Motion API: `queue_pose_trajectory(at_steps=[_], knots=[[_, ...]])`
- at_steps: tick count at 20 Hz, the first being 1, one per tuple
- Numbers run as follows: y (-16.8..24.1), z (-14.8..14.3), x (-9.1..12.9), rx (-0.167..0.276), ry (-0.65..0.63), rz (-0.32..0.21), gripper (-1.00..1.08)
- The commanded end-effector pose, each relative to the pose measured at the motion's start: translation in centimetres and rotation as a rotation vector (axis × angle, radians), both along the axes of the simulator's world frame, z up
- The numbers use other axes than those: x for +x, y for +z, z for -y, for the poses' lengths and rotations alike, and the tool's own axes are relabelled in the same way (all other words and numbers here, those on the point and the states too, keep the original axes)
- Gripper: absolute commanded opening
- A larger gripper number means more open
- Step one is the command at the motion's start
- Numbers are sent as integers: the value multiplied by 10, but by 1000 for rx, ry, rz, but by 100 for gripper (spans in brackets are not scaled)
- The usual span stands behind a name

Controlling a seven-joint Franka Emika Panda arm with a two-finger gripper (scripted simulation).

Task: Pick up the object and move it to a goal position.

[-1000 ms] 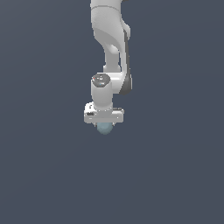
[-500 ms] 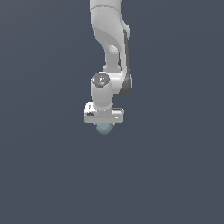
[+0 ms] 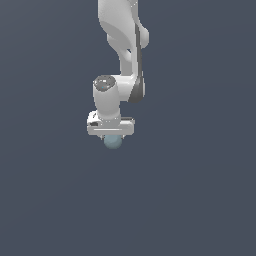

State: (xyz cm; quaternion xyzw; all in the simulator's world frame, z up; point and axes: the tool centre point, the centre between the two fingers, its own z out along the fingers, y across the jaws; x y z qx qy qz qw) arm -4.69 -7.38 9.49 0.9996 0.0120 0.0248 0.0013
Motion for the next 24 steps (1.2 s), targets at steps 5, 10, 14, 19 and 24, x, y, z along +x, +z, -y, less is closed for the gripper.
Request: queue_pose_trajectory(at_steps=[5, 10, 14, 19, 24], knots=[[42, 50, -16, 2, -2, -14, -100], [81, 95, -29, 4, -2, -27, -100], [107, 126, -37, 4, -3, -37, -100], [130, 153, -43, 3, -3, -45, -100], [141, 166, -45, 2, -3, -49, -100]])
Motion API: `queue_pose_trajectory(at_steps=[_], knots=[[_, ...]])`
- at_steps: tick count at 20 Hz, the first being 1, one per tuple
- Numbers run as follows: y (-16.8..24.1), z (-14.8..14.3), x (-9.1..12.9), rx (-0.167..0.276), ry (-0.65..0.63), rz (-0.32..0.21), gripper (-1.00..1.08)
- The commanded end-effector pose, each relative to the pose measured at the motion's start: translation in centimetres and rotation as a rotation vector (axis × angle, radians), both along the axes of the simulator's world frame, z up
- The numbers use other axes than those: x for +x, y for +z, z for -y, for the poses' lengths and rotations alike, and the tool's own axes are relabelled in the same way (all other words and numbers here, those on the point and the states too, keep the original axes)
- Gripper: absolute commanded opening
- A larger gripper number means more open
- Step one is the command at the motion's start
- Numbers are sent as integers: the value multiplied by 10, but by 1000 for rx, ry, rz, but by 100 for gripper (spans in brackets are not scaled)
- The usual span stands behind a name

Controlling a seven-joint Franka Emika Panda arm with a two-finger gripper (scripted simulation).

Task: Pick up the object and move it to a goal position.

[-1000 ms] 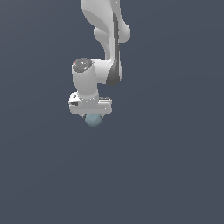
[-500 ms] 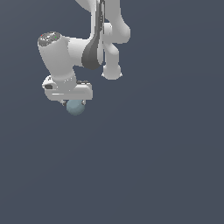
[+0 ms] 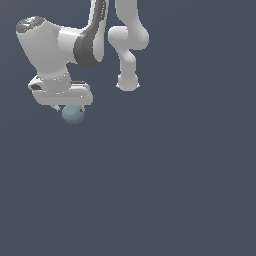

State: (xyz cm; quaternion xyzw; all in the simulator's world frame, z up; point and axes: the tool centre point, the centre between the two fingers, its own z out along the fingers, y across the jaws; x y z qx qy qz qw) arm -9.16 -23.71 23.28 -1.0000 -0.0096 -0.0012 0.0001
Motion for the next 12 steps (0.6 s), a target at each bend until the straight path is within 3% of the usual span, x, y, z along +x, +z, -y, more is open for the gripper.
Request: queue_pose_trajectory(at_steps=[1, 12], knots=[[4, 4, 0, 0, 1, -2, -100], [17, 4, 10, 0, 0, -2, -100]])
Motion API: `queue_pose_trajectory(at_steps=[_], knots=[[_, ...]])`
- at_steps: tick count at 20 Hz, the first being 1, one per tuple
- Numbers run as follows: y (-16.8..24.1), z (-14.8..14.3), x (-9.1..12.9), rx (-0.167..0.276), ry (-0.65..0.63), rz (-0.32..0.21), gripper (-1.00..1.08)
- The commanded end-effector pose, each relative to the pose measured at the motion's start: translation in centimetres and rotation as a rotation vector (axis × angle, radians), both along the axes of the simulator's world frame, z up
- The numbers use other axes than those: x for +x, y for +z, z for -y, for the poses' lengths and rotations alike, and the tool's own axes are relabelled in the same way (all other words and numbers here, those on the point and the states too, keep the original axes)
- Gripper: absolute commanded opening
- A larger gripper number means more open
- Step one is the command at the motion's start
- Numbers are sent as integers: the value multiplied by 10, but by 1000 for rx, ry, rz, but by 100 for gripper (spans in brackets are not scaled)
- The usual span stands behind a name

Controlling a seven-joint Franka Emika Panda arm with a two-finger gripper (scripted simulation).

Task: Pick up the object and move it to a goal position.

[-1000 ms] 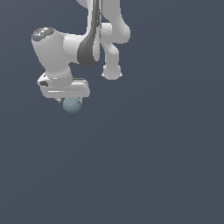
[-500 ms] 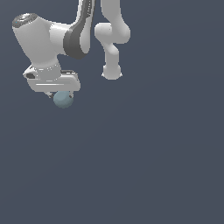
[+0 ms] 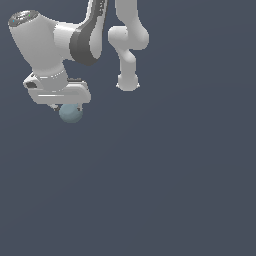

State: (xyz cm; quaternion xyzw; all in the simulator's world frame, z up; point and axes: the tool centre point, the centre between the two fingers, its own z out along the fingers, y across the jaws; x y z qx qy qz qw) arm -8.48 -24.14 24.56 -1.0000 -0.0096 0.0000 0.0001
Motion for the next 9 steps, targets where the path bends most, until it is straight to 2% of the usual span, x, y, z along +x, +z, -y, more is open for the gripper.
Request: queue_pose_trajectory(at_steps=[1, 9], knots=[[8, 0, 6, 0, 0, 1, -100], [20, 1, 15, 0, 0, 1, -100]])
